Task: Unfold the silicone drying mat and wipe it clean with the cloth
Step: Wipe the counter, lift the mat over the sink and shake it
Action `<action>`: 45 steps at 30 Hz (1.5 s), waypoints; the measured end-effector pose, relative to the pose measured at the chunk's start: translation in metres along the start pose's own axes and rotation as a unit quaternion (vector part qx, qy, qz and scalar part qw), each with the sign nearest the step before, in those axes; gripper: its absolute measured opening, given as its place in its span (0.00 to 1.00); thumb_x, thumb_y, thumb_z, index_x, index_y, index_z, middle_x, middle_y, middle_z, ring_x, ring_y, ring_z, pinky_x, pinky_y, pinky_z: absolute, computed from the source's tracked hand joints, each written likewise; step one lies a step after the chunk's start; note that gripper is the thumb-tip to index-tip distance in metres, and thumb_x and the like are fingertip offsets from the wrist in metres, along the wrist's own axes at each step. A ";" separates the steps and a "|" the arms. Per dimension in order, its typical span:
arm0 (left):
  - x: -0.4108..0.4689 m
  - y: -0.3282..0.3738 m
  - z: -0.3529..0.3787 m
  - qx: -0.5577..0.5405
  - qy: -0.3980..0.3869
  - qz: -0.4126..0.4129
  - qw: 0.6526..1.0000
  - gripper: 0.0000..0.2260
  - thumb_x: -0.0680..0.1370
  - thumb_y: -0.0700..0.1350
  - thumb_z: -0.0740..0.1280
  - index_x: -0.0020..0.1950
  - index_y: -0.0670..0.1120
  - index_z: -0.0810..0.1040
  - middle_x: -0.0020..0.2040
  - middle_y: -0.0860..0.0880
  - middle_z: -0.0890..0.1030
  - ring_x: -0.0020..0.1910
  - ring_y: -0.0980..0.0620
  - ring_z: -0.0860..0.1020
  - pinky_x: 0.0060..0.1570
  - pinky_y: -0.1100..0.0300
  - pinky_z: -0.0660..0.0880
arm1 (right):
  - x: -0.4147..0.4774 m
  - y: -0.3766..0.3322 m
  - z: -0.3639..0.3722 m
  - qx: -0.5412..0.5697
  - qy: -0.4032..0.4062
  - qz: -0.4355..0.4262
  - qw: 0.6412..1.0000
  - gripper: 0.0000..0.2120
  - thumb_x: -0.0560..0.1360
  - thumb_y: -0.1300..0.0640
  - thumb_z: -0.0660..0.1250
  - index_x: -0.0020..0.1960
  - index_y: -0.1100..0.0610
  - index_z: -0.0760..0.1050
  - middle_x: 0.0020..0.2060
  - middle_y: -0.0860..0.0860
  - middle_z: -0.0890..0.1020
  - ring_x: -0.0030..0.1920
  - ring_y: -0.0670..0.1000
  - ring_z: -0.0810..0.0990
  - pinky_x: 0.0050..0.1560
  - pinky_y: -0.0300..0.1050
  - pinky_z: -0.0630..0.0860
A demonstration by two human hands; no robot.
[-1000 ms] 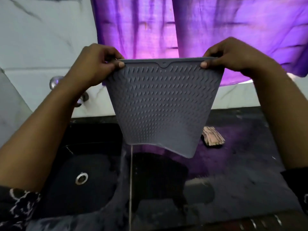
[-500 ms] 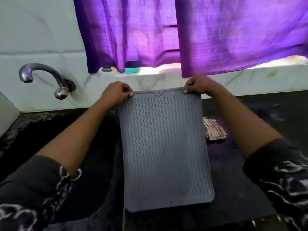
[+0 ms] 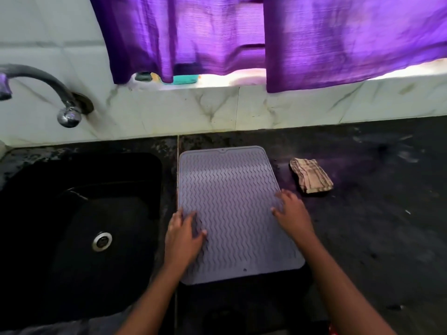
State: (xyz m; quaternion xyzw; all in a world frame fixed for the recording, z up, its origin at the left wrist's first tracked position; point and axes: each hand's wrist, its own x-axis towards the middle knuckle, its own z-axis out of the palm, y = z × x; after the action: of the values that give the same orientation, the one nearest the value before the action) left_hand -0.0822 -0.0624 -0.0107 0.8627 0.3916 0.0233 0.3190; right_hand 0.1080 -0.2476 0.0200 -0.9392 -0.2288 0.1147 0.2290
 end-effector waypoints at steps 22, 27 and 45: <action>-0.059 -0.021 -0.026 -0.313 0.003 -0.199 0.929 0.06 0.76 0.38 0.69 0.39 0.39 0.78 0.17 0.52 0.73 0.15 0.60 0.68 0.17 0.71 0.66 | -0.096 0.044 -0.017 0.291 -0.055 0.180 0.938 0.07 0.76 0.58 0.65 0.50 0.61 0.77 0.29 0.50 0.74 0.29 0.47 0.71 0.26 0.38 0.66; -0.081 -0.024 -0.021 -0.343 -0.011 -0.200 0.918 0.07 0.76 0.37 0.68 0.38 0.37 0.77 0.17 0.51 0.73 0.14 0.60 0.67 0.16 0.70 0.66 | -0.111 0.054 -0.025 0.298 -0.095 0.188 0.931 0.06 0.76 0.58 0.66 0.47 0.62 0.76 0.28 0.52 0.74 0.29 0.48 0.70 0.24 0.35 0.67; 0.089 0.063 -0.012 0.248 -0.102 0.066 0.961 0.44 0.71 0.68 0.63 0.78 0.52 0.46 0.79 0.44 0.43 0.77 0.41 0.43 0.74 0.41 0.45 | 0.071 -0.038 0.025 -0.141 -0.135 -0.057 0.979 0.36 0.74 0.40 0.61 0.74 0.55 0.52 0.76 0.57 0.51 0.75 0.59 0.50 0.71 0.61 0.53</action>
State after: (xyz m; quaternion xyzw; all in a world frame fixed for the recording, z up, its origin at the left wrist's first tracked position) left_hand 0.0181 -0.0255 0.0159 0.9364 0.2928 -0.1423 0.1311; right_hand 0.1474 -0.1740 0.0087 -0.9234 -0.3243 0.1943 0.0670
